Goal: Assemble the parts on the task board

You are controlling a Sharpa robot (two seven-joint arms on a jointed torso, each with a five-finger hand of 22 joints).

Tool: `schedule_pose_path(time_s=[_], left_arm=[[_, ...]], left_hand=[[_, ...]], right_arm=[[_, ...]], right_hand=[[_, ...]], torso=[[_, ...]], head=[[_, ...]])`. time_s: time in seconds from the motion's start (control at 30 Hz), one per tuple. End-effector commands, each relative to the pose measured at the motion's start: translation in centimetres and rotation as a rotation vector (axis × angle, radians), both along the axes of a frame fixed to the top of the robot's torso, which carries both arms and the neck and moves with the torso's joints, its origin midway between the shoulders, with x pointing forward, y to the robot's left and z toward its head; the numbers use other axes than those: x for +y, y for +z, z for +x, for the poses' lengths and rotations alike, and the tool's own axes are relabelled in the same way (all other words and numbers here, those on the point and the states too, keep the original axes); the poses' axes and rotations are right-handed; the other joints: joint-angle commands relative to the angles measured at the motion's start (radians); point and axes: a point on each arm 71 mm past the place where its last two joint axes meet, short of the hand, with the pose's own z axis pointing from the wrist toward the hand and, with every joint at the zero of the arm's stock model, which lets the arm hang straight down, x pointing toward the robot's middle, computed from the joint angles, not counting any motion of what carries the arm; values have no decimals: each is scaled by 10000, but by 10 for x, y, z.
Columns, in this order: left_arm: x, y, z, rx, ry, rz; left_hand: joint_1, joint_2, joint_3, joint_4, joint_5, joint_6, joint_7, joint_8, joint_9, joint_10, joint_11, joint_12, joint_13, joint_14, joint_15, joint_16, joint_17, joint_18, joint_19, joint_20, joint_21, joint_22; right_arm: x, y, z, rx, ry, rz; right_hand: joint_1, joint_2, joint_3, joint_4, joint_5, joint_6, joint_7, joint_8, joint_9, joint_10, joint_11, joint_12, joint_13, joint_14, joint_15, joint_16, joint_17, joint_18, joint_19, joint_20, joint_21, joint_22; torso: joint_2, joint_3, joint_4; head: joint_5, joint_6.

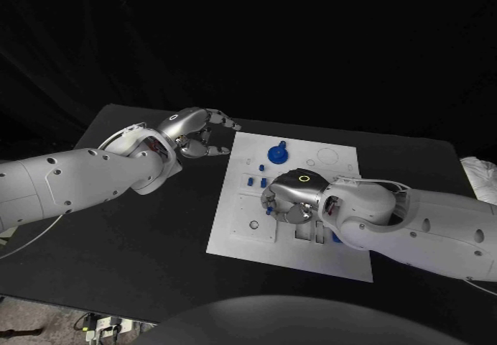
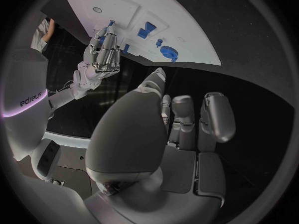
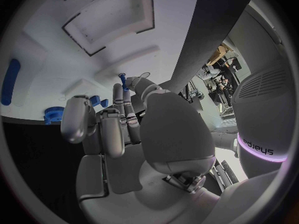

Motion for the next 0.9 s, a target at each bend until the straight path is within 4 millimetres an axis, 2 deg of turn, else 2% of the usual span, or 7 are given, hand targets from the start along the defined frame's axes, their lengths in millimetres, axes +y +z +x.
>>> schedule_pose_path(time_s=[0.03, 0.9], left_arm=[[-2, -1, 0, 83, -62, 50], [-2, -2, 1, 215, -19, 115]], left_hand=[[-39, 60, 36, 21, -27, -6, 58, -14, 2, -72, 19, -32, 1, -48, -8, -59, -8, 11, -36, 20, -62, 1686], [-41, 64, 36, 20, -29, -21, 69, -14, 2, -69, 29, -30, 2, -54, -2, -63, -13, 12, -41, 25, -71, 1684]], right_arm=[[1, 1, -1, -89, 59, 139], [0, -1, 0, 32, 21, -41]], right_hand=[[-1, -43, 21, -37, 51, -53, 18, -51, 12, 80, 14, -31, -15, 0, -33, -51, 441, 132, -38, -15, -11, 1545], [8, -48, 39, -61, 64, -56, 23, -54, 17, 87, 17, -33, -23, 15, -32, -36, 461, 122, -8, -15, 34, 1559]], torso=[[6, -1, -2], [5, 0, -17]], head=[[11, 0], [31, 0]])
